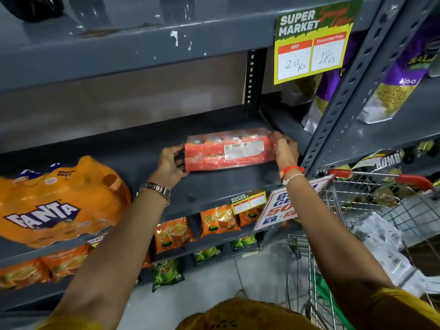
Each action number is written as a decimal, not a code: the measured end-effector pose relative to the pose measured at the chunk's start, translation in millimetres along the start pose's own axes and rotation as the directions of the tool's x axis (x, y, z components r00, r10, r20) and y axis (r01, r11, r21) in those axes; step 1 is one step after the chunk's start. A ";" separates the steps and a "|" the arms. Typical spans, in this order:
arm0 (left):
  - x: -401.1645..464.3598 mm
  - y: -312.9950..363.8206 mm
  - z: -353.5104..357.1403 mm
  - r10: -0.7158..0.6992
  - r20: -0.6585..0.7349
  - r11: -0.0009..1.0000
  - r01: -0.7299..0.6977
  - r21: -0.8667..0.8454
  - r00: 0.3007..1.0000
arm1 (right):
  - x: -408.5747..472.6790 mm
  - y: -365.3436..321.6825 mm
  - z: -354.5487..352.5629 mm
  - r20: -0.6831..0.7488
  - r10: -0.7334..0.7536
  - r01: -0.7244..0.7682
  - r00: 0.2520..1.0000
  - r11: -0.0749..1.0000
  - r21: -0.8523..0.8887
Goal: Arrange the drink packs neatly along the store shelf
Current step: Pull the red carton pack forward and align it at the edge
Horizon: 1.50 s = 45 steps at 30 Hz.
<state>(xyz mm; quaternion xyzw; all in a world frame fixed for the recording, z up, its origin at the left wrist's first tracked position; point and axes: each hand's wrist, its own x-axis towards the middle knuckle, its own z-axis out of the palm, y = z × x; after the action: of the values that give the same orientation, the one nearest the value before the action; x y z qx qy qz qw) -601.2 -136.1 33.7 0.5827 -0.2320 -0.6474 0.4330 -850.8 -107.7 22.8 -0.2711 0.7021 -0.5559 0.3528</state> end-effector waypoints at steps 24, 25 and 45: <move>15.2 -1.1 -13.4 0.148 0.142 0.938 -0.184 0.292 0.979 | 40.7 -19.7 22.7 0.198 -0.003 0.035 0.980 0.987 -0.159; 18.1 -2.5 -13.0 0.171 0.137 0.949 -0.201 0.242 0.976 | 39.8 -20.0 25.1 0.224 -0.016 0.050 0.974 0.988 -0.147; 24.4 4.9 -1.8 0.356 -0.132 0.882 -0.286 0.375 0.925 | 48.3 4.7 33.3 0.213 -0.029 0.020 0.977 0.999 0.044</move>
<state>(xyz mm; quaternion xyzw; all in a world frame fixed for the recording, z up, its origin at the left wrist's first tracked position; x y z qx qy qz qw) -596.7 -158.5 23.7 0.6646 -0.3926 -0.4538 0.4452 -853.4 -163.6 4.5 -0.3303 0.6453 -0.5422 0.4248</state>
